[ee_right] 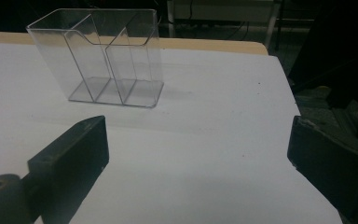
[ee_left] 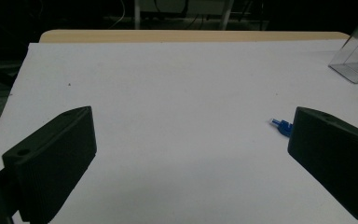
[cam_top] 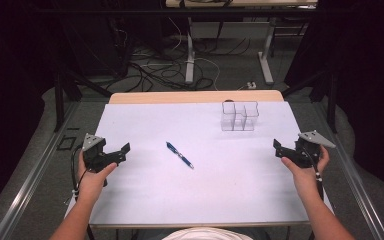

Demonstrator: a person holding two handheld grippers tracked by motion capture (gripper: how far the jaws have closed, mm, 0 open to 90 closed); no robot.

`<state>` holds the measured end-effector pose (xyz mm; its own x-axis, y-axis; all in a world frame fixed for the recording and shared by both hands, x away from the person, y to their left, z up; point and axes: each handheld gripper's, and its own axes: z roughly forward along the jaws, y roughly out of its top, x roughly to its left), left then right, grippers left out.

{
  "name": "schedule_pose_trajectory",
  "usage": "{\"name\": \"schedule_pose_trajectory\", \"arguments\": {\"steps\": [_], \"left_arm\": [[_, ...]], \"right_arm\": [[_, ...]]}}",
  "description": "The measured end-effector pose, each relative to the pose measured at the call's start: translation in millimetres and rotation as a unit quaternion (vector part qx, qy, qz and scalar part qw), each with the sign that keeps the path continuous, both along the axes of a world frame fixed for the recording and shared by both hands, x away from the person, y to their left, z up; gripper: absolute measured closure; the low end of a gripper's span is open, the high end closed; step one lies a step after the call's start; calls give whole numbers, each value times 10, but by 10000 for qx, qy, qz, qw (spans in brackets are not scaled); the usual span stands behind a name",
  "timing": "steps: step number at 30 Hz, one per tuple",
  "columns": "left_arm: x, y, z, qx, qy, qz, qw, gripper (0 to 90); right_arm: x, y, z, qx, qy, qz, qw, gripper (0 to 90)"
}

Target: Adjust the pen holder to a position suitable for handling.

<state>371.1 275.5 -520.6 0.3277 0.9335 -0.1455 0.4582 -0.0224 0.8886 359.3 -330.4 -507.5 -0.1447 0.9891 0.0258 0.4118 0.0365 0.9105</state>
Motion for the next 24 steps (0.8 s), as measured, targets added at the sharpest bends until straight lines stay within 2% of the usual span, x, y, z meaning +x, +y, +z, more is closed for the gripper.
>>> {"name": "schedule_pose_trajectory", "arguments": {"steps": [3, 4, 5, 7, 8, 11, 12, 13, 18, 19, 21, 24], "left_arm": [[16, -7, -14, 27, -16, -11, 10000, 9], [17, -7, -14, 38, -19, -21, 10000, 9], [17, -9, -13, 44, -4, -33, 10000, 10], [11, -10, -11, 57, -7, -43, 10000, 10], [4, -12, -8, 47, -16, -25, 10000, 17], [-13, -11, 8, 21, -56, 7, 10000, 32], [-21, -9, 17, 31, -55, 15, 10000, 32], [-31, -6, 26, 25, -46, 4, 10000, 39], [-52, -7, 41, 10, -60, -10, 10000, 48], [-55, -7, 45, 12, -67, -12, 10000, 48], [-60, -6, 49, 7, -77, -21, 10000, 56], [-61, -8, 44, 9, -68, -34, 10000, 61]], "right_arm": [[34, 20, 27, -68, -1, -55, 10000, 129], [49, 31, 45, -104, 38, -15, 9999, 151], [91, 67, 75, -244, -10, 49, 9997, 176], [112, 83, 85, -257, -55, 83, 9996, 204], [164, 117, 139, -307, -72, 193, 9993, 282], [273, 144, 196, -250, -171, 348, 9989, 379], [273, 144, 196, -250, -171, 348, 9989, 379], [381, 175, 236, -263, -207, 401, 9986, 409], [583, 246, 310, -259, -24, 521, 9983, 447], [583, 246, 310, -259, -24, 521, 9983, 447], [695, 279, 363, -178, 142, 554, 9982, 476], [778, 301, 399, -243, 215, 594, 9977, 482]]}}
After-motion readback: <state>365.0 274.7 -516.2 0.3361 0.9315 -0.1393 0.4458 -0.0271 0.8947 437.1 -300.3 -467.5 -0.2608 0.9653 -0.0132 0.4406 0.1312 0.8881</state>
